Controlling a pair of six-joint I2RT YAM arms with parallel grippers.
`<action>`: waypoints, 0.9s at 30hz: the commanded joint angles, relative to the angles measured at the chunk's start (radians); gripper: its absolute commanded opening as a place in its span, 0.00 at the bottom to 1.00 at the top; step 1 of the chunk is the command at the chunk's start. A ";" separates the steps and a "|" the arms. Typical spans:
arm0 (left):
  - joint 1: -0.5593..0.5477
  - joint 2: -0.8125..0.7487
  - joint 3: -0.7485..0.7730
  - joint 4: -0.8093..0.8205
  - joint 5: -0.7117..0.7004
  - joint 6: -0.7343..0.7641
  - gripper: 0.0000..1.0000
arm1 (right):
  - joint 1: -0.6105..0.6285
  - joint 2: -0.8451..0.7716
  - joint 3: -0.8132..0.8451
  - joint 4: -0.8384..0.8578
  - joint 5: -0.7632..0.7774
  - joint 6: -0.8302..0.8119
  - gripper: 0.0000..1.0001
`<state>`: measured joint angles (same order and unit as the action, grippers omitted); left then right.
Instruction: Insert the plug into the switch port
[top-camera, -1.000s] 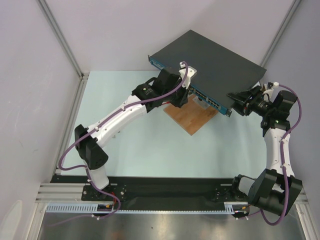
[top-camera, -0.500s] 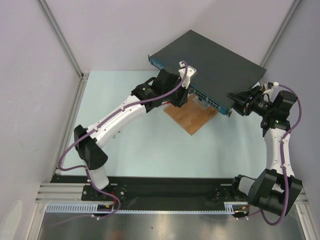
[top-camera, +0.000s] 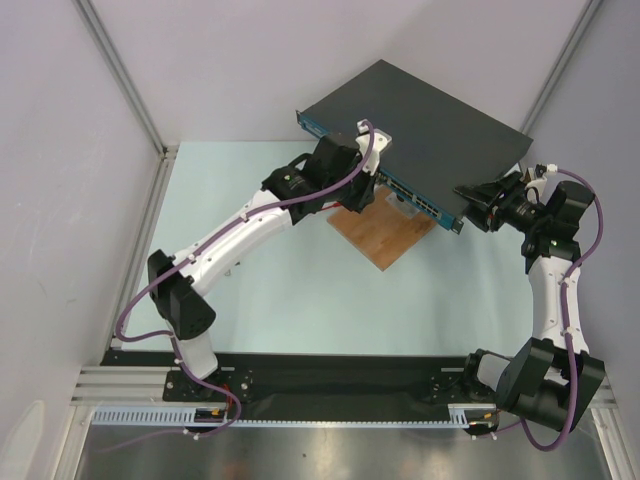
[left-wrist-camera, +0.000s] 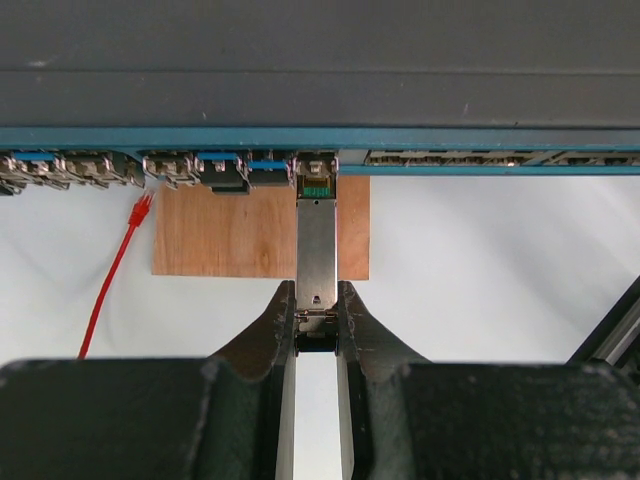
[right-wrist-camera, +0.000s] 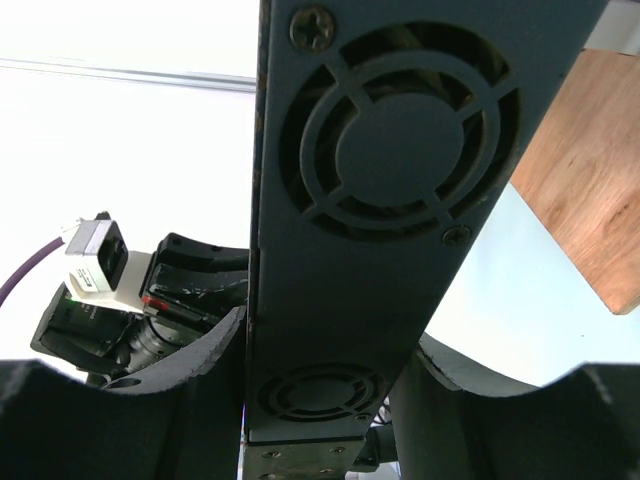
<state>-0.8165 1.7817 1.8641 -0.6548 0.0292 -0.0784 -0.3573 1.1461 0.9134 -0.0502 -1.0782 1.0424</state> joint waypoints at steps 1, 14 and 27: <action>0.008 -0.028 0.058 0.041 -0.009 0.005 0.00 | 0.043 -0.009 0.028 0.112 0.072 -0.173 0.00; 0.014 -0.001 0.073 0.041 -0.008 0.000 0.00 | 0.043 -0.013 0.028 0.107 0.070 -0.171 0.00; 0.017 0.015 0.058 0.067 -0.012 0.012 0.00 | 0.044 -0.009 0.030 0.104 0.070 -0.174 0.00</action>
<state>-0.8112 1.7935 1.8893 -0.6533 0.0299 -0.0780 -0.3561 1.1442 0.9134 -0.0513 -1.0756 1.0416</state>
